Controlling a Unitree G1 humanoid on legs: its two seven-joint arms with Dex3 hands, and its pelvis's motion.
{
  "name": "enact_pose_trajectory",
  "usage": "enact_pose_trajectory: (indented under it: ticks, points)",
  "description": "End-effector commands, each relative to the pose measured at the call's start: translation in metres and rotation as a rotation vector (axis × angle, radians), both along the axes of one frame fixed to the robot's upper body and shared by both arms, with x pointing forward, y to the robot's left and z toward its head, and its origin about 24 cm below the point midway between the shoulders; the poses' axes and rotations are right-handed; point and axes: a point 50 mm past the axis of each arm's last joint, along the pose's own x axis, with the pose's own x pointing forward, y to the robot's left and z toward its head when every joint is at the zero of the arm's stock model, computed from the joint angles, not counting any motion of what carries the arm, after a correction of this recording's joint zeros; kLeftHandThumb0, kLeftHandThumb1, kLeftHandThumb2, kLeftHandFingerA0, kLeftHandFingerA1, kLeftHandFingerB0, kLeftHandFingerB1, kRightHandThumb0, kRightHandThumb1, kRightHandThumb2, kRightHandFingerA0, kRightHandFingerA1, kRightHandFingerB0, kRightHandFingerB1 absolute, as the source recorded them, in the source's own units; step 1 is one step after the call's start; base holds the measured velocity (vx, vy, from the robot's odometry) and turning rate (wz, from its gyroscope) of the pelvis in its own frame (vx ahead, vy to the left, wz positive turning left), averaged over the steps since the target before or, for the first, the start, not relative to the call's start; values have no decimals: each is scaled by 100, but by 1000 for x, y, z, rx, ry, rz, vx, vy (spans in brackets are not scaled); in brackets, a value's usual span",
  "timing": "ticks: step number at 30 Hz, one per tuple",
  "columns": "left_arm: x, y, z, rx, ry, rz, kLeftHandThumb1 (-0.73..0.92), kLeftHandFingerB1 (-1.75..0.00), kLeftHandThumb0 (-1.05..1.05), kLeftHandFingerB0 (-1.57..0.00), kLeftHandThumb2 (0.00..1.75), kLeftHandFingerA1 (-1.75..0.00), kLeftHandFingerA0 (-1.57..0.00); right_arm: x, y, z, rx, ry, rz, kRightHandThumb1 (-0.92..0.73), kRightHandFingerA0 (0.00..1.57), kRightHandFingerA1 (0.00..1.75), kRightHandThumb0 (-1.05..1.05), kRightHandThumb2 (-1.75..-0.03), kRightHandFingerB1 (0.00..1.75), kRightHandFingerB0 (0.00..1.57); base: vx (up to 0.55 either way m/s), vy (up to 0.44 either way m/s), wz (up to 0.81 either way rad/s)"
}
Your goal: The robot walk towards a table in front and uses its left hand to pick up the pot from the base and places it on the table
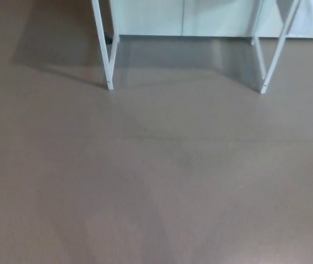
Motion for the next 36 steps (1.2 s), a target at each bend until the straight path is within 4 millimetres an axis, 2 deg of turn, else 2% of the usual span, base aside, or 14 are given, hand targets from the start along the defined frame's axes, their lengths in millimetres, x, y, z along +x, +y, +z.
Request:
enact_pose_trajectory:
  ticks: [1,2,3,18,23,29,36]
  points:
    - [-4,6,4,23,-11,-4,33,-46,-8,-18,78,-52,-25,-5,-2,-1,-9,10,6,-57,53,44,-25,-57,35,32,139,-78,-2]
    - [-4,5,4,22,-13,-5,33,-46,-8,-18,78,-52,-25,-5,-1,-1,-10,10,8,-57,53,44,-25,-57,35,32,140,-49,-7]
    - [-4,5,3,19,-9,6,48,-32,-12,-32,55,-37,-36,-6,-2,-1,-13,12,12,-57,53,44,-25,-56,35,32,155,-3,-11]
    - [-6,5,2,19,18,3,47,-32,-11,-32,54,-37,-37,-11,-1,-3,-64,28,29,-58,57,44,-28,-57,35,33,166,121,-8]
    - [-2,6,3,25,8,-6,47,-32,-11,-32,54,-37,-38,-9,0,-3,-50,12,22,-59,61,46,-29,-57,35,33,102,-83,7]
    - [-3,5,3,15,3,-8,48,-32,-11,-31,55,-37,-38,-10,-1,-3,-64,25,23,-58,57,44,-30,-57,35,34,64,-304,15]
    - [-2,3,2,37,19,-23,46,-32,-14,-32,55,-37,-37,-10,-2,-3,-88,31,40,-59,56,43,-31,-57,35,34,113,-14,-5]
